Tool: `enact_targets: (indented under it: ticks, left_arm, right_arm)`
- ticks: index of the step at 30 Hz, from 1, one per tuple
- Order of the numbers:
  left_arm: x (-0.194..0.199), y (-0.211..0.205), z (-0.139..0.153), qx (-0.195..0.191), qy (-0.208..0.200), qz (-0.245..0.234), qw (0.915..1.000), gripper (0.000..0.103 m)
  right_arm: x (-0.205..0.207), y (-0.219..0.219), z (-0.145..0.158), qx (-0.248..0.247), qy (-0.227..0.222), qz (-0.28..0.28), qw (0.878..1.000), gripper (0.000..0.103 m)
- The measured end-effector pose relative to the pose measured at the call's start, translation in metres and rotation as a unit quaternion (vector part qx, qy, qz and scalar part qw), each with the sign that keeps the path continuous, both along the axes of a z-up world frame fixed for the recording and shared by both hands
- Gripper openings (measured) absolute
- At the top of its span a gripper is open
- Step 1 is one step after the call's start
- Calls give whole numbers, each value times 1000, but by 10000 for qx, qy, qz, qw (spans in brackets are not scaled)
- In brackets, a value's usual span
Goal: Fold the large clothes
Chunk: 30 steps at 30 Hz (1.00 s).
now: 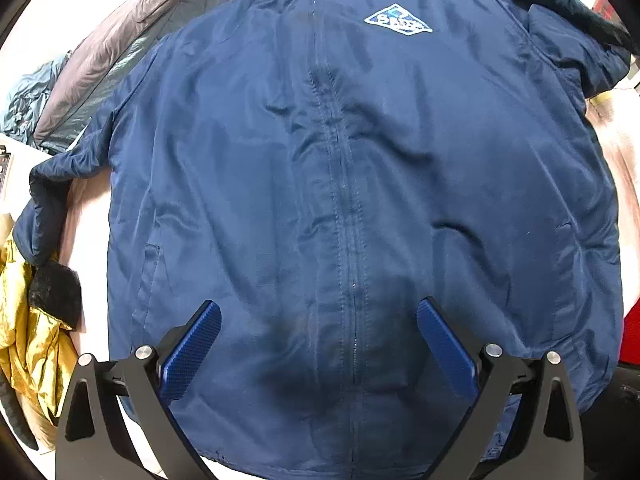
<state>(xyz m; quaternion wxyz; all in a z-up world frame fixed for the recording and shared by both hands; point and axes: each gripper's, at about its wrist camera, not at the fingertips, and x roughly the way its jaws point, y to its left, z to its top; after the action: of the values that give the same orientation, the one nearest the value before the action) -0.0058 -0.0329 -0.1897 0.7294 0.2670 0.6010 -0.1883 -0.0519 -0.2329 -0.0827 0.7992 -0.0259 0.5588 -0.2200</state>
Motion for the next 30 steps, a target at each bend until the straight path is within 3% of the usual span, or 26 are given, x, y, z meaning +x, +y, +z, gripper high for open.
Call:
enact_targets:
  ticks: [3,8,10,12,15,16,18,21,26,30]
  left_arm:
    - [1,6,2,34,-47,117,9999,97]
    - [3,17,2,269,-166,221,9993,97]
    - [2,17,2,310,-191,238,9991,97]
    - [2,15,2,341,-205,243,9989,97]
    - [2,9,2,353,-216,240,9989,97]
    - [2,6,3,343,-214,231,9989,97]
    - [2,-2,5,297,-235,180,9991,97]
    - [4,-12,7,219,-273,80,9994,97]
    - [7,-24,12,166,-377,-43,9991,97]
    - [12,-23,18,177,-490,-7,9986,97]
  right_arm:
    - [19,-31,3,-168,183,-45,9997,98]
    - [49,-73,-26,-337,647,-160,9972,94]
    - [54,-83,-38,-333,782,-237,9961,81]
    - [54,-94,-47,-362,827,-339,9953,60]
    - [52,-103,-54,-522,827,-369,9945,47]
    - [49,-107,-51,-483,734,-393,9954,43]
    - [47,-108,-43,-516,559,-394,9963,21]
    - [50,-106,-21,-610,164,-382,9973,13]
    - [66,-94,42,102,-916,-313,9953,11]
    - [98,-47,87,817,-1619,351,9828,11]
